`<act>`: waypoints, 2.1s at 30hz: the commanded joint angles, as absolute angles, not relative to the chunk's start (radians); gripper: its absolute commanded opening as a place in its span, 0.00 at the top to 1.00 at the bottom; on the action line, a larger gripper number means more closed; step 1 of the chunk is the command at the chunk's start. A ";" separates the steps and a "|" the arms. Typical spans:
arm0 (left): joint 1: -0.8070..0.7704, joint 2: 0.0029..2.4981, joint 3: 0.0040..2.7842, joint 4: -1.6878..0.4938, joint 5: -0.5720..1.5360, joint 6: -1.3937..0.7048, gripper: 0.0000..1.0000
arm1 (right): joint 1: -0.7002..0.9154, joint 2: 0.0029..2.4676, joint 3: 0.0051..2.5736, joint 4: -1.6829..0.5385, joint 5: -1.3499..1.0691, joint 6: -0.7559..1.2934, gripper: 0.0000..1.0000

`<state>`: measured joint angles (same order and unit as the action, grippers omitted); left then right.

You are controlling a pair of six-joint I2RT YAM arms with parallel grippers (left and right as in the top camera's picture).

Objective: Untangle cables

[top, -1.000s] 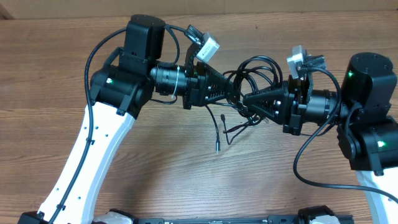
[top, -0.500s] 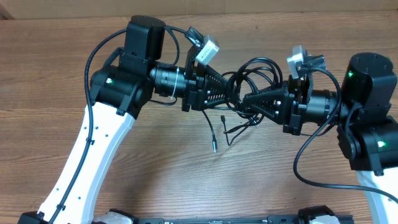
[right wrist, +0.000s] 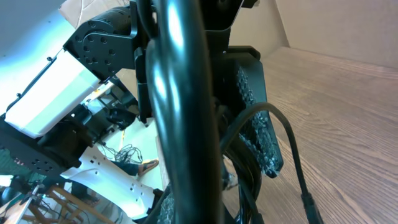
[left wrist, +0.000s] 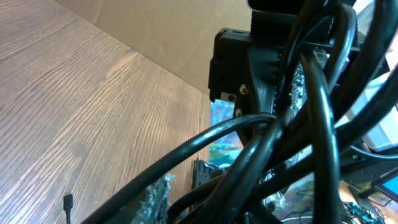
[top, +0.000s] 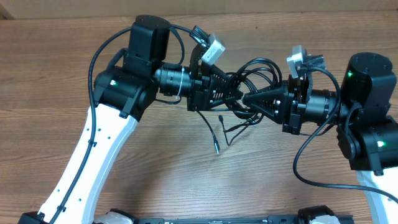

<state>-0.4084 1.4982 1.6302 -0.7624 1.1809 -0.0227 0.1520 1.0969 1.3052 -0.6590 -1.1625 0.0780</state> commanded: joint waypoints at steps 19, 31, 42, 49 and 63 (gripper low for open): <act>-0.414 1.471 1.640 -0.806 0.910 -0.121 0.77 | 0.156 1.093 1.308 -0.697 -1.021 0.082 0.96; -0.459 1.472 1.640 -0.763 0.905 -0.120 0.61 | 0.156 1.124 1.308 -0.697 -1.068 0.082 0.96; -0.459 1.471 1.640 -0.775 0.907 -0.120 0.96 | 0.156 1.124 1.308 -0.698 -1.068 0.082 0.96; -0.459 1.464 1.640 -0.751 0.912 -0.121 0.96 | 0.156 1.124 1.308 -0.707 -1.086 0.081 0.96; -0.438 1.260 1.641 -0.683 0.596 -0.120 0.96 | 0.156 1.124 1.308 -0.713 -1.089 0.081 0.96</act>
